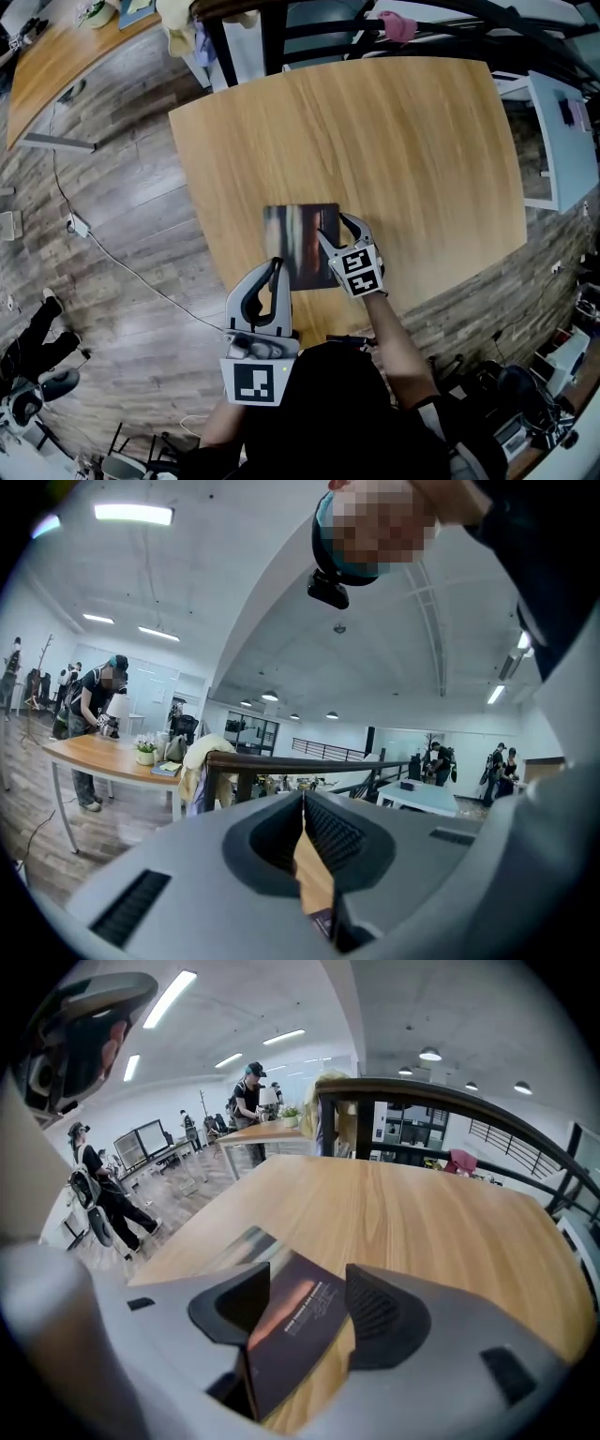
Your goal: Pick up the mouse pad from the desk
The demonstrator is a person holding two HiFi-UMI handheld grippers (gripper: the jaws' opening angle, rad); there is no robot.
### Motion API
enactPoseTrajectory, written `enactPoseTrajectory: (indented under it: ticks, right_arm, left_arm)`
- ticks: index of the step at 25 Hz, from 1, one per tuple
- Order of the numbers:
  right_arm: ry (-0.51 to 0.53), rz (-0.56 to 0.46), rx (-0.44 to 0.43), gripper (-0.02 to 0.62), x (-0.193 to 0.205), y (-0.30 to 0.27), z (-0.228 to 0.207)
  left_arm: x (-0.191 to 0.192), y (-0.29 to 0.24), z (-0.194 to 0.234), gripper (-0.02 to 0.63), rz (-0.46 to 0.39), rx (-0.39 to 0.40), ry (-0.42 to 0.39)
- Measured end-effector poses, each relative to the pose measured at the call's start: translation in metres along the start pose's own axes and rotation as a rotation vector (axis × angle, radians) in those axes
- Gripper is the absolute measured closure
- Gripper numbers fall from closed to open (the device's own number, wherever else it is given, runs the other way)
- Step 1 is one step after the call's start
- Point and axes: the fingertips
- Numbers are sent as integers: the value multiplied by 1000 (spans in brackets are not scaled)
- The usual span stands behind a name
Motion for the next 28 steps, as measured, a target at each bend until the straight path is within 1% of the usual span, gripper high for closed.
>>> enactPoseTrajectory:
  ticks: [8,19,24,28]
  right_arm:
    - [26,140,-8,353,20,-28,-10]
    - [18,249,-15,342,33,-55,-23]
    - [-15,313,-43,342,38,-61,-26]
    - [-18,350,-41,342,37,-62,-25]
  left_arm:
    - [6,-12,8,581,16,-13,17]
    - [13,-26,18,581,30,-22,33]
    - [17,-28,23,581,39,-28,39]
    - [20,-28,29,581,48,-36,38]
Point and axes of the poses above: the fingertips, and each gripper's own axes: y backward along the fingers, z to its left, x out of its underside, and after that the axes turned 6 degrees about z, right-handed
